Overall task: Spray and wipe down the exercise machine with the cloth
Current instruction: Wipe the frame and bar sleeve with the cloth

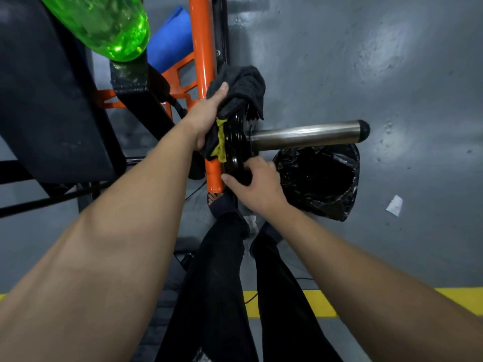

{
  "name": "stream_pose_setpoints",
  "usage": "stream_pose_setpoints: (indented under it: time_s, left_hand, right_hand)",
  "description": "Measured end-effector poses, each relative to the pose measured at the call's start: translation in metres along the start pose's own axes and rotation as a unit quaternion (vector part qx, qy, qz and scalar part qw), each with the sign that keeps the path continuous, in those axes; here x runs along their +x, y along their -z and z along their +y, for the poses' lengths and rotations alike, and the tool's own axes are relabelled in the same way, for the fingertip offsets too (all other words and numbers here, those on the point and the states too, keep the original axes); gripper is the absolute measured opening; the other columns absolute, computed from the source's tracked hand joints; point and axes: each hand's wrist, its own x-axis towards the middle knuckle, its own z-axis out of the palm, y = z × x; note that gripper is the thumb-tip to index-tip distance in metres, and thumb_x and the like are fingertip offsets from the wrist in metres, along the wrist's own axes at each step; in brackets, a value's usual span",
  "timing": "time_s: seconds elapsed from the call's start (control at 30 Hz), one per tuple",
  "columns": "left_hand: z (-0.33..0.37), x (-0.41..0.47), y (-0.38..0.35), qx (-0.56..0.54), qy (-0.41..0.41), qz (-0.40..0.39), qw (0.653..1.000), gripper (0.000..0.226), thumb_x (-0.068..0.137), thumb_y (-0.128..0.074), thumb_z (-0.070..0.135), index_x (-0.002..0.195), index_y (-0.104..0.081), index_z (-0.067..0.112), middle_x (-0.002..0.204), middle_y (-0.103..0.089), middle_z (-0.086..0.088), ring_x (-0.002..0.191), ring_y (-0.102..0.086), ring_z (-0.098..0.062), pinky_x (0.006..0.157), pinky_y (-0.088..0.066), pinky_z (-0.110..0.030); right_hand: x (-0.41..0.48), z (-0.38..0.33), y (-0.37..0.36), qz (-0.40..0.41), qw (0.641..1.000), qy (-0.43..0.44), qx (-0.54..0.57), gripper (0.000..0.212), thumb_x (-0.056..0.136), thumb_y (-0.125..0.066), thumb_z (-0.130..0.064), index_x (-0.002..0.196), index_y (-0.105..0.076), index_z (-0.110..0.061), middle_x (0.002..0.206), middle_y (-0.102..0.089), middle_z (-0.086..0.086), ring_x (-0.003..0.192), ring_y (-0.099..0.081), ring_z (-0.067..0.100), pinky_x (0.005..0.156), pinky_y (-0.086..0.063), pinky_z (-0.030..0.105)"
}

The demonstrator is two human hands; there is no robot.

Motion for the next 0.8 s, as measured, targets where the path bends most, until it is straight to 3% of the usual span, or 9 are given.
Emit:
stream_pose_setpoints:
  time_s: [0.1,0.17,0.27,0.4,0.5,0.6,0.67,0.73,0.8]
  left_hand:
    - [-0.003,0.004,0.002,-0.001,-0.004,-0.001,1.0,0.068,0.097,-0.056,0.062,0.148,-0.05,0.017,0.115,-0.071,0.001,0.11,-0.067,-0.018,0.102,-0.05,-0.039]
    - [-0.005,0.005,0.003,0.002,-0.007,0.0,1.0,0.072,0.096,-0.057,0.065,0.149,-0.05,0.017,0.122,-0.07,-0.001,0.114,-0.066,-0.021,0.107,-0.048,-0.043]
    - [-0.003,0.004,0.002,0.005,-0.008,0.002,1.0,0.07,0.095,-0.057,0.064,0.146,-0.053,0.016,0.122,-0.071,-0.004,0.113,-0.068,-0.022,0.107,-0.049,-0.044]
    - [-0.002,0.001,0.0,-0.005,0.0,-0.002,1.0,0.044,0.098,-0.056,0.06,0.119,-0.062,0.022,0.107,-0.075,-0.002,0.1,-0.073,-0.018,0.085,-0.056,-0.034]
    - [0.0,-0.001,-0.002,-0.012,-0.004,0.003,1.0,0.038,0.098,-0.059,0.058,0.114,-0.062,0.023,0.102,-0.076,-0.001,0.093,-0.074,-0.016,0.074,-0.056,-0.031]
    - [0.0,-0.007,-0.003,-0.007,-0.051,0.043,0.998,0.028,0.099,-0.063,0.048,0.116,-0.064,0.026,0.105,-0.077,0.001,0.095,-0.075,-0.015,0.082,-0.057,-0.032]
    - [-0.003,-0.013,-0.003,0.02,-0.102,0.089,0.991,0.023,0.1,-0.065,0.04,0.118,-0.067,0.025,0.106,-0.076,0.003,0.096,-0.074,-0.013,0.091,-0.058,-0.032]
    - [-0.003,-0.03,-0.002,0.049,-0.137,0.106,0.984,0.028,0.101,-0.066,0.033,0.124,-0.068,0.019,0.108,-0.074,0.004,0.096,-0.072,-0.009,0.094,-0.057,-0.028]
    - [-0.004,-0.051,0.0,0.085,-0.161,0.122,0.976,0.035,0.095,-0.07,0.039,0.123,-0.071,0.018,0.111,-0.075,0.003,0.099,-0.071,-0.01,0.099,-0.056,-0.033]
  right_hand:
    - [0.016,-0.01,0.003,-0.07,0.99,-0.095,0.082,0.069,0.07,-0.083,-0.045,0.12,-0.042,-0.019,0.116,-0.06,0.002,0.115,-0.055,0.026,0.1,-0.048,0.043]
    - [0.029,-0.02,0.007,-0.106,0.977,-0.132,0.134,0.075,0.068,-0.084,-0.027,0.121,-0.033,-0.013,0.114,-0.057,0.006,0.108,-0.058,0.025,0.083,-0.056,0.038]
    - [0.032,-0.029,0.009,-0.1,0.973,-0.139,0.158,0.066,0.079,-0.082,-0.017,0.121,-0.031,-0.009,0.109,-0.055,0.004,0.095,-0.057,0.016,0.065,-0.05,0.026]
    - [0.031,-0.024,0.01,-0.089,0.982,-0.1,0.133,0.065,0.087,-0.079,-0.031,0.125,-0.032,-0.008,0.108,-0.055,0.0,0.094,-0.057,0.014,0.07,-0.05,0.026]
    - [0.032,-0.026,0.016,-0.108,0.982,-0.095,0.119,0.077,0.089,-0.078,-0.03,0.139,-0.027,-0.002,0.118,-0.055,0.005,0.103,-0.056,0.018,0.081,-0.051,0.03]
    - [0.03,-0.029,0.022,-0.118,0.985,-0.091,0.086,0.085,0.083,-0.083,-0.037,0.143,-0.034,-0.003,0.131,-0.06,0.008,0.119,-0.059,0.024,0.094,-0.053,0.036]
    - [0.027,-0.03,0.029,-0.111,0.989,-0.079,0.056,0.076,0.082,-0.082,-0.044,0.137,-0.046,-0.006,0.124,-0.063,0.003,0.116,-0.061,0.021,0.088,-0.051,0.033]
    - [0.02,-0.034,0.039,-0.088,0.991,-0.08,0.059,0.063,0.089,-0.075,-0.041,0.133,-0.046,-0.008,0.116,-0.059,0.002,0.106,-0.057,0.019,0.082,-0.043,0.029]
    - [0.01,-0.041,0.052,-0.058,0.993,-0.082,0.068,0.051,0.094,-0.067,-0.035,0.132,-0.044,-0.011,0.118,-0.061,0.005,0.108,-0.058,0.023,0.083,-0.042,0.03]
